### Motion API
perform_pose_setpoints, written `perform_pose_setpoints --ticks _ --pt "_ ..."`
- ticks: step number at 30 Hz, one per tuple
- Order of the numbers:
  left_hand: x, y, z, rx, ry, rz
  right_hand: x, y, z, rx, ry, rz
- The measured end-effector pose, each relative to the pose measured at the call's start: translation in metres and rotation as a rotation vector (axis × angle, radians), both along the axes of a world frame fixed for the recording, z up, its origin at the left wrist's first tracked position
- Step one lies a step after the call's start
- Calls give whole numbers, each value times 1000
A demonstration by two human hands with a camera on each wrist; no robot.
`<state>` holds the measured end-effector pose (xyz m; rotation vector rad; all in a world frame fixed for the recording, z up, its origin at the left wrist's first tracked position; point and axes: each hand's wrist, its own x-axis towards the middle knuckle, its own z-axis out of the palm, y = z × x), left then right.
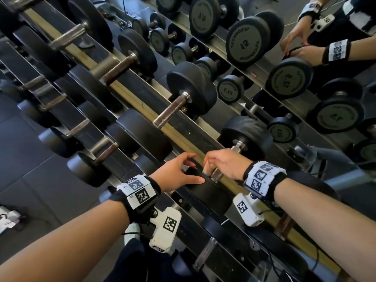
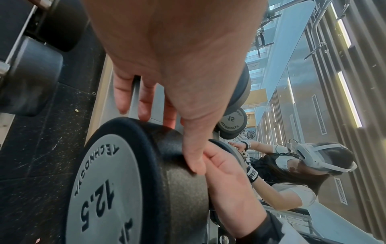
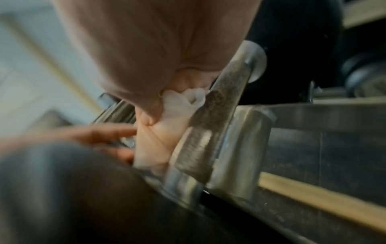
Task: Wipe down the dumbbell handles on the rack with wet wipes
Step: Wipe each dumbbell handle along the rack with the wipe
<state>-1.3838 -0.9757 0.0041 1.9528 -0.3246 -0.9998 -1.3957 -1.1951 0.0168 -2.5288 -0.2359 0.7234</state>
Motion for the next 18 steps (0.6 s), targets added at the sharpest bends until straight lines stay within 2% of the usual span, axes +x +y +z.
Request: perform_pose_setpoints --ticks 2,4,8,10,14,16,18 --pt "0 0 -1 0 13 17 3 -9 7 63 -65 -126" --pt "0 0 -2 2 24 30 4 -22 13 -13 -155 -143" --pt "0 0 1 -1 23 30 -9 -21 13 -313 -118 118" --pt "-1 0 3 3 13 25 -20 -13 10 -266 -89 149" --pt "-5 1 5 20 -23 14 -28 -9 17 7 -29 121" --pt "-6 2 6 18 -24 21 -19 -19 27 45 -145 15" --pt "-8 1 7 13 -21 38 -6 -31 34 -39 -264 -67"
